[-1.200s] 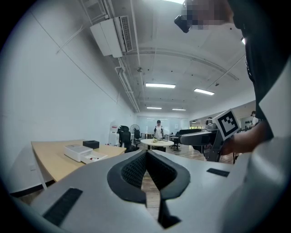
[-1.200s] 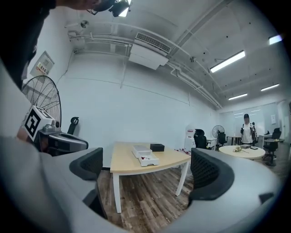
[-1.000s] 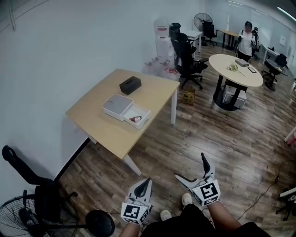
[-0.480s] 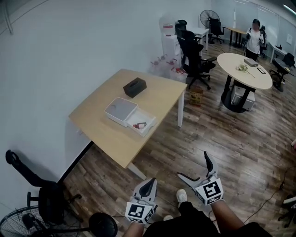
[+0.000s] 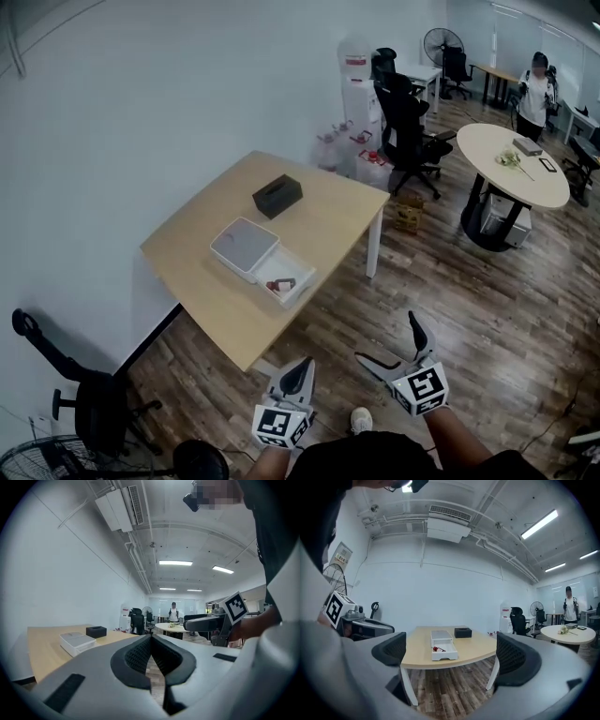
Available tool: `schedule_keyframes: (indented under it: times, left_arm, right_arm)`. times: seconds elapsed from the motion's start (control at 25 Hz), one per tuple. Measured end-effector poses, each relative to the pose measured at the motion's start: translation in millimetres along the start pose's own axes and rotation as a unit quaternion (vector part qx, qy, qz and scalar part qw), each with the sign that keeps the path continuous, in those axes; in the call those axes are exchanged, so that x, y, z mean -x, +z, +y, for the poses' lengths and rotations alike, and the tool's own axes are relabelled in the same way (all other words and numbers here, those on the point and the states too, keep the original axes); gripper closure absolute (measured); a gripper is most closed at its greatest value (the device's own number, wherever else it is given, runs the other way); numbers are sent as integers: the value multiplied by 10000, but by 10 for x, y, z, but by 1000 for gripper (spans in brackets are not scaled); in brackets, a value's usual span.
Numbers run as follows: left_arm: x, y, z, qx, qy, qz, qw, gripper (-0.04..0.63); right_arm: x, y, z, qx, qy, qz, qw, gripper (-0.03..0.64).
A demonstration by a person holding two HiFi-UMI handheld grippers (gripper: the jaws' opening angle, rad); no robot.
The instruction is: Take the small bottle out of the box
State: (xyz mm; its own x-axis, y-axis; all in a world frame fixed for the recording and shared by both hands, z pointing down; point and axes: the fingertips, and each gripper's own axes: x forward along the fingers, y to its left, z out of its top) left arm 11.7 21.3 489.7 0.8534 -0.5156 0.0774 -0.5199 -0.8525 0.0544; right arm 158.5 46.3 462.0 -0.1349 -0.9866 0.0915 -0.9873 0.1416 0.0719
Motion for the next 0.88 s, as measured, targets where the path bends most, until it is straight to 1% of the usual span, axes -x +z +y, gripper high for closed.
schedule_keyframes:
  times: [0.08, 0.2, 0.36, 0.48, 0.68, 0.8, 0.88]
  left_arm:
    - [-168, 17, 76, 28, 179, -37, 9998, 580]
    - [-328, 59, 237, 256, 427, -100, 9987, 580]
    - [-391, -43, 404, 287, 674, 70, 9973, 580]
    - [-498, -53, 485, 212, 736, 138, 9970, 580]
    - [-726, 26, 673, 116, 740, 145, 9971, 580]
    - [-855, 90, 851, 18, 717, 134, 9973, 580]
    - [-918, 101, 1018, 44, 720, 109, 9973, 580]
  right_arm:
    - [-116, 18, -135, 36, 97, -16, 9999, 31]
    - [-314, 61, -305, 80, 265, -23, 9996, 31]
    - [-529, 97, -411, 119, 469, -47, 9988, 31]
    - [-691, 105, -441, 129, 620, -57, 9980, 31]
    - [-1042, 108, -405, 299, 924, 16, 9953, 31]
    - [-1296, 110, -400, 313, 1008, 59, 9944, 31]
    - [-1475, 103, -388, 313, 1046, 89, 9940, 31]
